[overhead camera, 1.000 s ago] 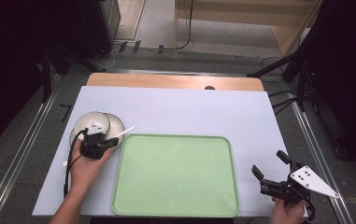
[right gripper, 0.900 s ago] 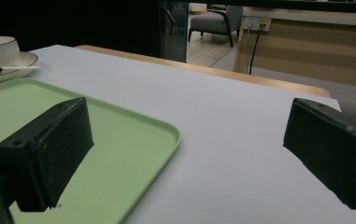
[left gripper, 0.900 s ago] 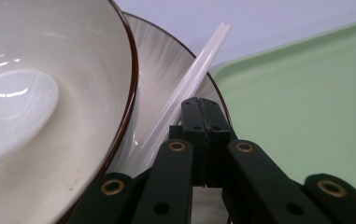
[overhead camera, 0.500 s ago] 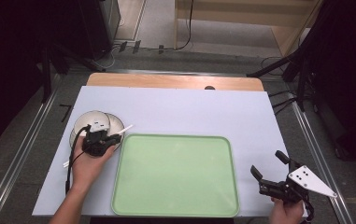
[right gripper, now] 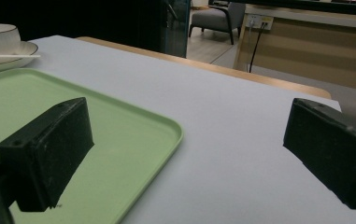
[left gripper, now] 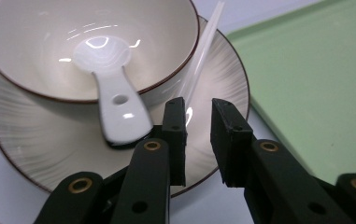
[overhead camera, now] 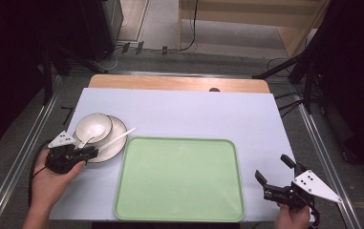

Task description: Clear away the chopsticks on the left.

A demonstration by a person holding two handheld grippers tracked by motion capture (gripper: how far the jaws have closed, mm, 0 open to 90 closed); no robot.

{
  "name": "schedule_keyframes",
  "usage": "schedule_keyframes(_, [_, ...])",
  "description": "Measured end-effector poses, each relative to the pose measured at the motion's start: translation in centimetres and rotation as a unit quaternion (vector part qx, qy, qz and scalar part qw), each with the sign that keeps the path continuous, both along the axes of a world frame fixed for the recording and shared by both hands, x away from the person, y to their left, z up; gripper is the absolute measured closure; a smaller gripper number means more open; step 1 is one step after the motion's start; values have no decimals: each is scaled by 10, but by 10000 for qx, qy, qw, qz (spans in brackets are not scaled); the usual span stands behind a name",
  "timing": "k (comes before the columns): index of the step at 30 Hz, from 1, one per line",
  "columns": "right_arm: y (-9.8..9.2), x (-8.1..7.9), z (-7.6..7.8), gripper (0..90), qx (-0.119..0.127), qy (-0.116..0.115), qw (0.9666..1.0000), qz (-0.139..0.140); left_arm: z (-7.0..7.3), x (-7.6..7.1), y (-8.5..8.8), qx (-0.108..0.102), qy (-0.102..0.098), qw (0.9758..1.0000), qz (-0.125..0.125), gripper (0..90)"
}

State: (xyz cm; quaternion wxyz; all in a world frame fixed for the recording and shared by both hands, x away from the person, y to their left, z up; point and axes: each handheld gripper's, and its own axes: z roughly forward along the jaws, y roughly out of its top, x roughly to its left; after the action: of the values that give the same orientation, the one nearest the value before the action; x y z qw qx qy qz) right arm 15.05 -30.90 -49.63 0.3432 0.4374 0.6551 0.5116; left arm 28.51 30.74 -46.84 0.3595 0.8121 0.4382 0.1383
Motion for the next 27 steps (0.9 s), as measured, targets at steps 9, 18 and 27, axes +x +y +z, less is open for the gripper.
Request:
schedule_keyframes(9, [4, 1, 0, 15, -64, 3, 10000, 44, -5, 1, -3, 485, -68, 9988, -31, 754])
schedule_keyframes(18, [0, 1, -1, 15, 16, 13, 10000, -4, -7, 1, -8, 743, -126, 9971, -78, 740])
schedule_keyframes(27, [1, 1, -1, 16, 22, 35, 10000, 7, -17, 6, -20, 1015, 92, 9944, -266, 759])
